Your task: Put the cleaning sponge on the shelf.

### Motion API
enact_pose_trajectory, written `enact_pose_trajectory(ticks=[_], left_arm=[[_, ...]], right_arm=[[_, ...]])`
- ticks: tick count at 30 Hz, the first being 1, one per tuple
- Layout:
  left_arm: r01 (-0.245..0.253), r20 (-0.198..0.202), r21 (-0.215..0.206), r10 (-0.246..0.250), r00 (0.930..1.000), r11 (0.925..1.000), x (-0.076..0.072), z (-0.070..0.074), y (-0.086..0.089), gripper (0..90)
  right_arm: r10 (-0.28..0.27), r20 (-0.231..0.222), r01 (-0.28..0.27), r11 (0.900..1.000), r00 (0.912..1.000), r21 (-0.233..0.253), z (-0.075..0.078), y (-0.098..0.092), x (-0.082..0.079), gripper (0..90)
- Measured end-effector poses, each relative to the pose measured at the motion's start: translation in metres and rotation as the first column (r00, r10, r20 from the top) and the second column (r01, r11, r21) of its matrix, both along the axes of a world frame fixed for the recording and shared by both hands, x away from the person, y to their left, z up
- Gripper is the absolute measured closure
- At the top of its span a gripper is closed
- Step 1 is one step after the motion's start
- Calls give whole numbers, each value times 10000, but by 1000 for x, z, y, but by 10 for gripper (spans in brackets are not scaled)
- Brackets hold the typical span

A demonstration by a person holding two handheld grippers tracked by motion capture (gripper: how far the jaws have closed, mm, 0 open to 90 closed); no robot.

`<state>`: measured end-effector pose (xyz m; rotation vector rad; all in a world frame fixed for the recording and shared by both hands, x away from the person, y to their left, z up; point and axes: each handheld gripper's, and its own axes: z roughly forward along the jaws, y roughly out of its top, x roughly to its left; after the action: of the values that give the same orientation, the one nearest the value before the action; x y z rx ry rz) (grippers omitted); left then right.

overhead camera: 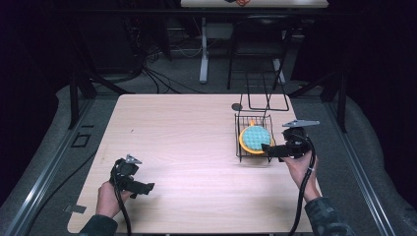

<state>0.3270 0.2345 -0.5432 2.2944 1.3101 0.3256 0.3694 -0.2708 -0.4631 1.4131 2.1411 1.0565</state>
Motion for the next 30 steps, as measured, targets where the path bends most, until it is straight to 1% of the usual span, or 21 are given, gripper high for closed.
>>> enact_pose_trajectory(ticks=[1,2,4,5,6,7,8,10,11,12,15,16,17,18,20,23,25,26,27,30], left_arm=[[12,-4,11,-12,10000,10000,0,0,0,3],[5,-4,3,-5,10000,10000,0,0,0,3],[2,8,3,-2,10000,10000,0,0,0,3],[-21,4,-14,21,10000,10000,0,0,0,3],[3,8,16,-3,10000,10000,0,0,0,3],[14,2,20,-14,10000,10000,0,0,0,3],[21,3,27,-21,10000,10000,0,0,0,3],[44,-26,-3,-44,10000,10000,0,0,0,3],[-4,11,6,4,10000,10000,0,0,0,3],[-1,6,9,1,10000,10000,0,0,0,3],[52,-54,6,-52,10000,10000,0,0,0,3],[19,-54,-12,-19,10000,10000,0,0,0,3],[19,-54,-12,-19,10000,10000,0,0,0,3],[25,-1,16,-25,10000,10000,0,0,0,3],[49,-50,13,-49,10000,10000,0,0,0,3],[68,-53,16,-68,10000,10000,0,0,-1,3],[53,-53,11,-53,10000,10000,0,0,-1,3],[52,-59,9,-52,10000,10000,0,0,-1,3],[52,-59,9,-52,10000,10000,0,0,-1,3],[80,-65,17,-79,9999,10000,0,0,-1,2]], right_arm=[[45,38,-44,10000,10000,-39,2,0,-3,8],[109,74,-108,9999,9999,-81,6,0,-9,4],[163,130,-162,9998,9998,-90,8,-1,-12,4],[247,194,-244,9996,9995,-157,10,-1,-19,2],[247,194,-244,9996,9995,-157,10,-1,-19,2],[286,264,-281,9995,9992,-171,11,-2,-22,2],[335,287,-330,9993,9990,-201,12,-2,-29,1],[358,286,-353,9992,9989,-209,12,-3,-31,1],[359,274,-355,9992,9990,-164,12,-5,-35,1],[376,236,-371,9991,9990,-218,12,-6,-38,0],[355,175,-350,9990,9992,-281,9,-10,-46,0],[356,156,-352,9990,9992,-292,6,-14,-51,0],[356,156,-352,9990,9992,-292,6,-14,-51,0],[319,95,-316,9989,9994,-332,4,-15,-54,0],[207,24,-206,9986,9998,-478,-1,-19,-61,0],[175,-16,-175,9978,9998,-633,-4,-22,-65,0],[48,-31,-50,9978,10000,-654,-9,-25,-72,0],[-53,23,54,9980,10000,-626,-15,-27,-77,0],[-53,23,54,9980,10000,-626,-15,-27,-77,0],[-146,-169,133,9971,9998,-748,-25,-30,-85,0]])
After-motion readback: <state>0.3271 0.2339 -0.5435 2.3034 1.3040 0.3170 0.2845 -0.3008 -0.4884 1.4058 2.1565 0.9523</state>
